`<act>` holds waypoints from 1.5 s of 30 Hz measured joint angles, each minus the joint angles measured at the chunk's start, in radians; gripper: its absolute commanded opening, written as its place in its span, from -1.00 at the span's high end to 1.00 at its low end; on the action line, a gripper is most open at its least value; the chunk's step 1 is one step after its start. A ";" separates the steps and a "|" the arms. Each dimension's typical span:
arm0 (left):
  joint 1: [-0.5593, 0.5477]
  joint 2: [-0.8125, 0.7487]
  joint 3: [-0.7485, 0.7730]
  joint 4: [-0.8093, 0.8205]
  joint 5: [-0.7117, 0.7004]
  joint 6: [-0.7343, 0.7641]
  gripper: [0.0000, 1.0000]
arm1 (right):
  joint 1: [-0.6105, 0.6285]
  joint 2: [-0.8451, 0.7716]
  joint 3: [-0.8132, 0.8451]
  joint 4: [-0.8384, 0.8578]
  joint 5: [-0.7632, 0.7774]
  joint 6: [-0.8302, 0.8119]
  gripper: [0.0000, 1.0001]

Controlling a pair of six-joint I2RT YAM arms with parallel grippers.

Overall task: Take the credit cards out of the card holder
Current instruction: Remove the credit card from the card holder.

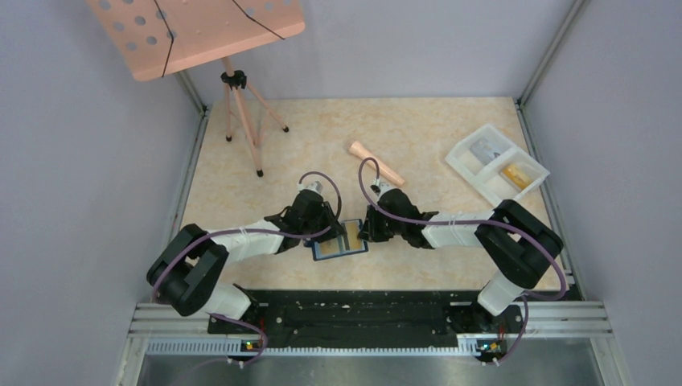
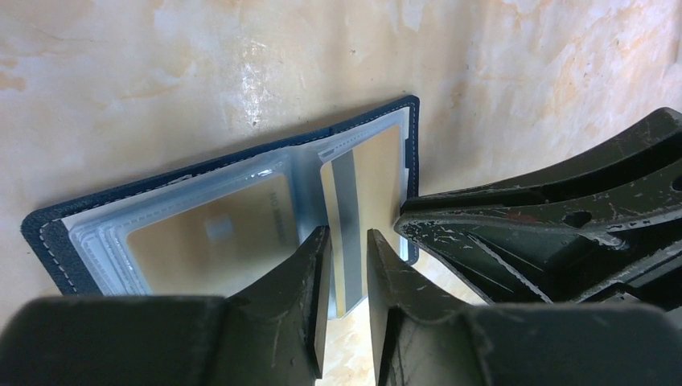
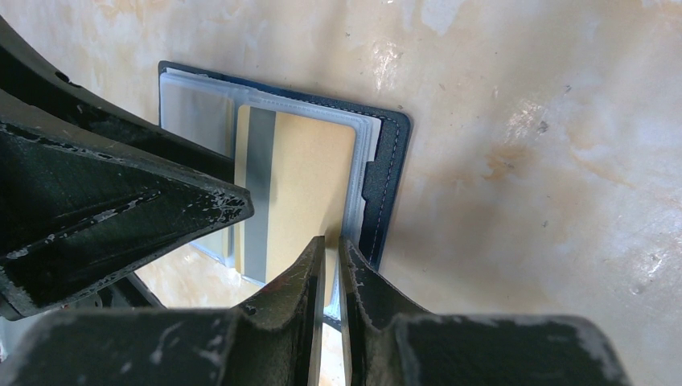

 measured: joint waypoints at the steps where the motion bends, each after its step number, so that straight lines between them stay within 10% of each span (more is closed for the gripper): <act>1: 0.000 -0.005 -0.001 0.000 0.001 -0.002 0.56 | 0.000 0.000 0.000 0.000 -0.001 0.000 0.77; 10: 0.004 -0.011 -0.004 -0.010 0.000 -0.016 0.97 | -0.009 0.002 -0.001 0.000 -0.008 0.010 0.77; 30: 0.052 -0.072 -0.048 -0.013 0.134 0.009 0.73 | -0.027 0.014 -0.013 0.039 -0.039 0.018 0.78; 45: 0.100 -0.097 -0.102 0.035 0.212 0.007 1.00 | -0.028 0.015 -0.013 0.042 -0.039 0.018 0.79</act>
